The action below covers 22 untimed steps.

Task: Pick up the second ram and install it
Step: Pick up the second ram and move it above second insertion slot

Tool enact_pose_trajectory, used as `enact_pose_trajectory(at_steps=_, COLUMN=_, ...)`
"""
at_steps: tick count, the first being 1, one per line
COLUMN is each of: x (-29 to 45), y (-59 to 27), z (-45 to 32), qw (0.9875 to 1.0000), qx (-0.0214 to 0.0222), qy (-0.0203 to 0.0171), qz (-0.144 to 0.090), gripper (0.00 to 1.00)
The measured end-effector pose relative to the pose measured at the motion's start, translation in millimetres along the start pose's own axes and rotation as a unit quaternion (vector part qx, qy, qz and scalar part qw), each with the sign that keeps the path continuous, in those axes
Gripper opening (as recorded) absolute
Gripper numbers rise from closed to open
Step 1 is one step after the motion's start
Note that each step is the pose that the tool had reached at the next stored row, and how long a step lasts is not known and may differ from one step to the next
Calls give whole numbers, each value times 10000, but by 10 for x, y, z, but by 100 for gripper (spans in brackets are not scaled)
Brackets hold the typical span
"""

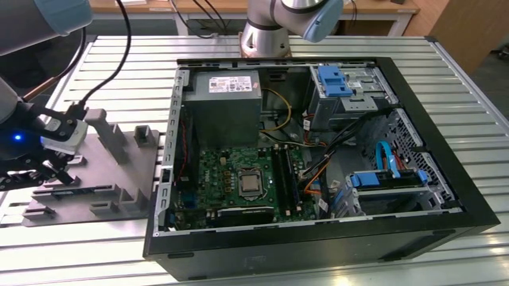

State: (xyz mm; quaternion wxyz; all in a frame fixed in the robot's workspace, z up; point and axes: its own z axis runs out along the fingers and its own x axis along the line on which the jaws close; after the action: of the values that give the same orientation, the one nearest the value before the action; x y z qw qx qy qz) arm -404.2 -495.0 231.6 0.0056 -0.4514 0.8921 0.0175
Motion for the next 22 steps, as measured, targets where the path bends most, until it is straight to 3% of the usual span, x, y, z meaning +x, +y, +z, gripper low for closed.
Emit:
enact_pose_trajectory(at_steps=15, x=0, y=0, z=0, qw=9987, qx=-13, qy=13, qz=-513, gripper=10)
enact_pose_trajectory(at_steps=16, x=0, y=0, z=0, qw=9985, qx=-14, qy=14, qz=-550, gripper=10)
enact_pose_trajectory(at_steps=17, x=0, y=0, z=0, qw=9973, qx=-19, qy=19, qz=-728, gripper=10)
enact_pose_trajectory(at_steps=22, x=0, y=0, z=0, qw=9958, qx=-24, qy=24, qz=-920, gripper=10)
